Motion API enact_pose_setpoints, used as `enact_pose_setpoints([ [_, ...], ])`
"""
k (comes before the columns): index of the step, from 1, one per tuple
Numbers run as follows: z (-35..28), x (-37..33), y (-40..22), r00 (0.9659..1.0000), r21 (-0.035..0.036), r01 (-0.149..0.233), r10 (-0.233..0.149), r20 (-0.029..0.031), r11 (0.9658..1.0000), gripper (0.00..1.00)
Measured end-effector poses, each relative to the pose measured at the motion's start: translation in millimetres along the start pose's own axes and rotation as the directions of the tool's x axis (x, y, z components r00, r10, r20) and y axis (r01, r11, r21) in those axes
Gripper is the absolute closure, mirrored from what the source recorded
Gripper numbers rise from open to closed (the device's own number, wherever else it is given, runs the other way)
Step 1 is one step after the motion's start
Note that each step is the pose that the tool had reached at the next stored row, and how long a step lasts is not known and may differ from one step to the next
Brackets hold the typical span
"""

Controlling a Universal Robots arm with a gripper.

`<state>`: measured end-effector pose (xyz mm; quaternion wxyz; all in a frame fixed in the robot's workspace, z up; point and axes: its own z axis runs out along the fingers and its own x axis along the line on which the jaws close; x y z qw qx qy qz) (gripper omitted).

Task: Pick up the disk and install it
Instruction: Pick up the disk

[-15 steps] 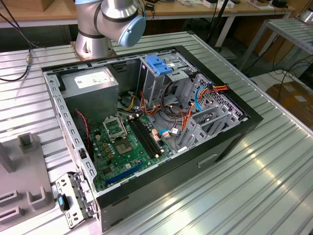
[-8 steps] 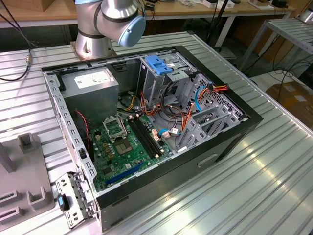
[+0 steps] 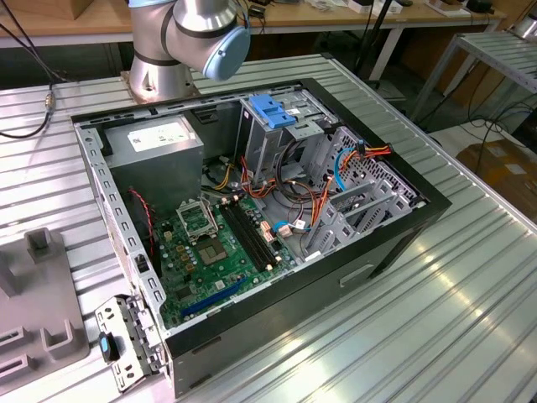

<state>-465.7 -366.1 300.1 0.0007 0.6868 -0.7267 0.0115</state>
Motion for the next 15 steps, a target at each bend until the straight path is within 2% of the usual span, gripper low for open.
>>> enact_pose_setpoints([
  [3, 3.7, -0.1, 0.0, 1.0, 0.0, 0.0, 0.0, -0.0001, 1.0, 0.63],
  [15, 4.4, -0.1, 0.0, 1.0, 0.0003, 0.0, 0.0, 0.0001, 1.0, 0.63],
])
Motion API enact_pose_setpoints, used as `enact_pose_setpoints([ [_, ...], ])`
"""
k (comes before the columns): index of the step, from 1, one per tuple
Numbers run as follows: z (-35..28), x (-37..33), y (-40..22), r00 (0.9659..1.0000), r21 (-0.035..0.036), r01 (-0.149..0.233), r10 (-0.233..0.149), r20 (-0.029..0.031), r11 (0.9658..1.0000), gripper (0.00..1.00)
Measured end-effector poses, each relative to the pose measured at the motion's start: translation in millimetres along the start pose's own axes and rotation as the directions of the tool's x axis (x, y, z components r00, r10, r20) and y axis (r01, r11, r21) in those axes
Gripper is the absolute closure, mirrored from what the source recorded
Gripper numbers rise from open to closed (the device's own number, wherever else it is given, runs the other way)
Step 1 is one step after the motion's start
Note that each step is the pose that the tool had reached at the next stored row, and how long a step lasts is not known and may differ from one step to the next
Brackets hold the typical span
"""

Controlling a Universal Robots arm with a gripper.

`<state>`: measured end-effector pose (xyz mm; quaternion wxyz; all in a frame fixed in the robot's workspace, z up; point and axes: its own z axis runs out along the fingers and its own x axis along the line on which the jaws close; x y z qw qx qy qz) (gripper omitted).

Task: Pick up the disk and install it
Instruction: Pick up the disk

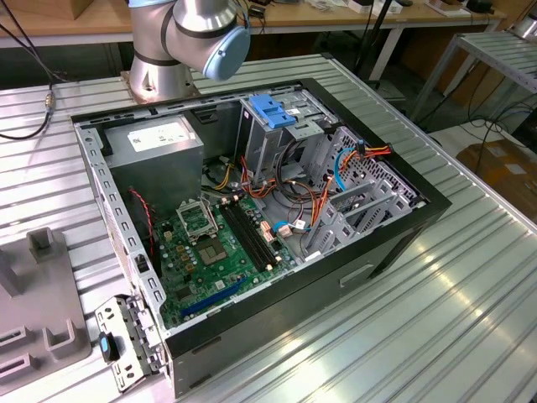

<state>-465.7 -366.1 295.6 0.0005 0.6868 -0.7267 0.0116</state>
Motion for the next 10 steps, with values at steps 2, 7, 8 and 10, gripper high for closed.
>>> enact_pose_setpoints([
  [2, 0.0, 0.0, 0.0, 1.0, -0.0001, 0.0, 0.0, 0.0, 1.0, 0.63],
  [7, 0.0, 0.0, 0.0, 1.0, 0.0, 0.0, 0.0, 0.0, 1.0, 0.63],
  [8, 0.0, 0.0, 0.0, 1.0, -0.0001, 0.0, 0.0, 0.0, 1.0, 0.63],
  [10, 0.1, 0.0, 0.0, 1.0, 0.0, 0.0, 0.0, 0.0, 1.0, 0.63],
])
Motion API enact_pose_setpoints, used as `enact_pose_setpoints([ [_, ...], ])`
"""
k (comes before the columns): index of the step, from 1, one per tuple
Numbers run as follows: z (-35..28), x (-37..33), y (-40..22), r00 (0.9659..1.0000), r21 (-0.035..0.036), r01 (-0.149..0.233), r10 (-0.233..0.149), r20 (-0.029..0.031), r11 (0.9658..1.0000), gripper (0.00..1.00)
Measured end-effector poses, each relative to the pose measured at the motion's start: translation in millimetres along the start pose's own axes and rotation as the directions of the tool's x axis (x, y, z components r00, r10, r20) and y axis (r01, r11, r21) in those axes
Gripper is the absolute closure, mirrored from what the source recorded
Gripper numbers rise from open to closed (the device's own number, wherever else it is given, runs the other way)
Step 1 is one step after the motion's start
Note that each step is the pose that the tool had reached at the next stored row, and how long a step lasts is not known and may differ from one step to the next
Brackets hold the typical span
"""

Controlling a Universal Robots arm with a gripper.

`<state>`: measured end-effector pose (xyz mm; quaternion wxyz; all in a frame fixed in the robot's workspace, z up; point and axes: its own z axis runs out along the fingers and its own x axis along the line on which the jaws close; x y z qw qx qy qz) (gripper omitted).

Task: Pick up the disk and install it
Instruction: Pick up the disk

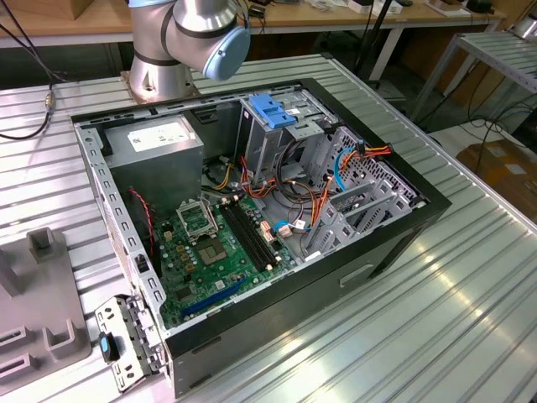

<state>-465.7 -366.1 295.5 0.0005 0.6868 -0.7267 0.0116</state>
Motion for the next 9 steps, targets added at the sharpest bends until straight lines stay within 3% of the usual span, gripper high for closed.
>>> enact_pose_setpoints([
  [6, 0.2, 0.0, 0.0, 1.0, 0.0003, 0.0, 0.0, 0.0002, 1.0, 0.62],
  [7, 0.1, 0.0, 0.0, 1.0, 0.0001, 0.0, 0.0, 0.0001, 1.0, 0.55],
  [9, 0.1, 0.0, 0.0, 1.0, 0.0001, 0.0, 0.0, 0.0, 1.0, 0.55],
])
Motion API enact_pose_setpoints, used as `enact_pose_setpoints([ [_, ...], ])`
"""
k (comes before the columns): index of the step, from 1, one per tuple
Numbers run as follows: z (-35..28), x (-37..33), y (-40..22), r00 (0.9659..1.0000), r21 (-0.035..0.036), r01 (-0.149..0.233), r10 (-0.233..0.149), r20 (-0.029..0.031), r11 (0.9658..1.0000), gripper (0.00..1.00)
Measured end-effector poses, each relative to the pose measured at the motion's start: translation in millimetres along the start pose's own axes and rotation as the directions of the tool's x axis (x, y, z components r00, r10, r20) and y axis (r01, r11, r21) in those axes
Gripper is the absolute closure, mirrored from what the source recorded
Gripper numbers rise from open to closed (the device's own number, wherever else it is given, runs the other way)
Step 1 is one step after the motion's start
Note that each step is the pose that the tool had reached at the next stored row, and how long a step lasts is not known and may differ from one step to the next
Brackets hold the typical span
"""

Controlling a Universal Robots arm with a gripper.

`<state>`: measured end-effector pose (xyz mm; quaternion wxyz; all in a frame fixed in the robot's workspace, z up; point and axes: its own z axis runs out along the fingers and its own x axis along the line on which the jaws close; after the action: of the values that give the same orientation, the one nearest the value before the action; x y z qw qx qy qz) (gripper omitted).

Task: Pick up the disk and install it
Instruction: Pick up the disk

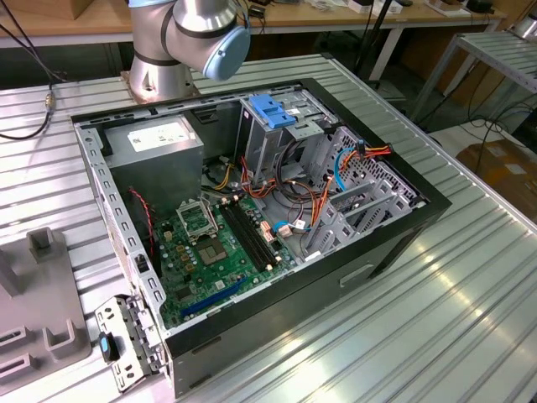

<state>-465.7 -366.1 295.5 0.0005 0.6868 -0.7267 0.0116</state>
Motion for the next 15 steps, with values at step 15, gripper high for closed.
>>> enact_pose_setpoints([
  [15, 0.1, -0.1, -2.0, 1.0, 0.0, -0.001, 0.001, 0.0, 1.0, 0.63],
])
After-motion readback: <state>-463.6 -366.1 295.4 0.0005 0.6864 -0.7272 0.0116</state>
